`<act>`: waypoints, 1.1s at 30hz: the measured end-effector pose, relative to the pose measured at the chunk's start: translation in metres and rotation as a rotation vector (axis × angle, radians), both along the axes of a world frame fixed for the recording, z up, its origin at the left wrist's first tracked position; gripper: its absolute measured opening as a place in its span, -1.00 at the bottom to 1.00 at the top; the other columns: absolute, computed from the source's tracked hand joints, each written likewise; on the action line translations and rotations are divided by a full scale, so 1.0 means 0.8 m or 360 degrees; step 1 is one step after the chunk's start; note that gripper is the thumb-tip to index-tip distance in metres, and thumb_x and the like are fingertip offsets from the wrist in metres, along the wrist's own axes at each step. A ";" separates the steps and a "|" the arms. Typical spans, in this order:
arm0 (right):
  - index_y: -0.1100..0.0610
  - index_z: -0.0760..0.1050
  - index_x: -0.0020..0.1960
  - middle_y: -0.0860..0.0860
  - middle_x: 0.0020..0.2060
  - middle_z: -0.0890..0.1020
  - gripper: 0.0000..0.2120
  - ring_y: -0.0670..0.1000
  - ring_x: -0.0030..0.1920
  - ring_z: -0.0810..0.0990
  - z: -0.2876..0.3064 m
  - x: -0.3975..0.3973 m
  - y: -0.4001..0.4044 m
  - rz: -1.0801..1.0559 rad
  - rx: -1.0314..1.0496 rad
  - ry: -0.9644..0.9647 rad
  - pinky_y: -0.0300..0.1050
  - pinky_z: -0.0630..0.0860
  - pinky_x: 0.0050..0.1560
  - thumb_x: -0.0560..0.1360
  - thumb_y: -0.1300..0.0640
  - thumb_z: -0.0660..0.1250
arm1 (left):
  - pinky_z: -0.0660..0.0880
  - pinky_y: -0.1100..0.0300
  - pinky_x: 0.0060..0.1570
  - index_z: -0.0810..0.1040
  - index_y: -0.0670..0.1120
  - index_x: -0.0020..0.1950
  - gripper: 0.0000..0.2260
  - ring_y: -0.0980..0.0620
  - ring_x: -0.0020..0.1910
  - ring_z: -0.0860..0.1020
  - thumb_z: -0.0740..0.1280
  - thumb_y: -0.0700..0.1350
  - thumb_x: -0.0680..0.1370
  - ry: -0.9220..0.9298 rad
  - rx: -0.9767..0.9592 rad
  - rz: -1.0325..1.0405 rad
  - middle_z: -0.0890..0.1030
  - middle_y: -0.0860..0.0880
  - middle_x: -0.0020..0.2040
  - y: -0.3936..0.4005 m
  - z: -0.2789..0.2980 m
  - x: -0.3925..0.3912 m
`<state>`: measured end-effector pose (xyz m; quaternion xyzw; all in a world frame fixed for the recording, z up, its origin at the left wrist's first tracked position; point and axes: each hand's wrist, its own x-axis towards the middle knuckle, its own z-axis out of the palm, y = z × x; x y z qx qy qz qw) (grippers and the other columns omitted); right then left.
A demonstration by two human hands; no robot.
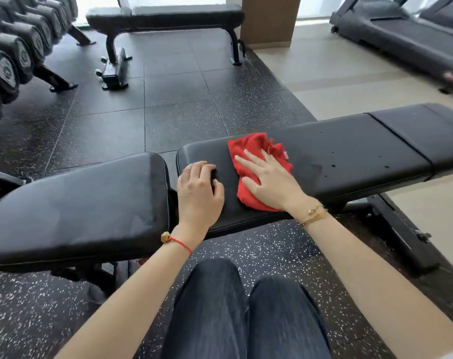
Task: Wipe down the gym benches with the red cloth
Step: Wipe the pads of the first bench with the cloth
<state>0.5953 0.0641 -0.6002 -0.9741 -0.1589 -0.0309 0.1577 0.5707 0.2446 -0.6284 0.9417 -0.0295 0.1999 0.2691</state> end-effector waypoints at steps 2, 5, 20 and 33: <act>-0.16 0.23 0.49 -0.12 0.52 0.22 -0.49 0.07 0.55 0.08 -0.001 -0.020 -0.017 -0.0002 0.0067 -0.0015 -0.11 -0.11 0.51 0.57 0.02 0.20 | 0.32 -0.02 0.34 0.56 -0.14 0.21 -0.72 -0.12 0.32 0.42 0.28 -0.16 0.51 0.0010 0.0001 -0.0013 0.55 -0.10 0.25 0.000 0.001 -0.001; -0.16 0.23 0.49 -0.12 0.52 0.21 -0.49 0.03 0.55 0.06 0.000 -0.007 -0.043 -0.0132 0.0075 0.0035 -0.09 -0.12 0.53 0.57 0.06 0.19 | 0.28 -0.04 0.40 0.54 -0.15 0.24 -0.70 -0.14 0.36 0.40 0.26 -0.14 0.53 0.0046 0.0026 -0.0027 0.52 -0.11 0.29 0.000 0.001 -0.002; -0.13 0.17 0.52 -0.11 0.54 0.16 -0.46 0.08 0.56 0.03 0.001 -0.023 -0.038 0.0093 -0.0067 0.0032 0.02 -0.06 0.56 0.57 0.06 0.18 | 0.22 -0.04 0.45 0.50 -0.17 0.33 -0.65 -0.13 0.43 0.35 0.23 -0.15 0.56 0.0117 0.0077 -0.0049 0.47 -0.12 0.38 0.002 0.002 -0.006; -0.07 0.18 0.53 -0.03 0.55 0.16 -0.48 0.19 0.55 0.05 0.002 0.044 -0.030 0.0137 -0.0097 0.0008 0.03 -0.11 0.55 0.58 0.01 0.15 | 0.38 -0.06 0.34 0.58 -0.16 0.19 -0.73 -0.12 0.32 0.46 0.32 -0.21 0.49 -0.0005 -0.0009 0.0090 0.58 -0.10 0.24 -0.014 0.004 -0.002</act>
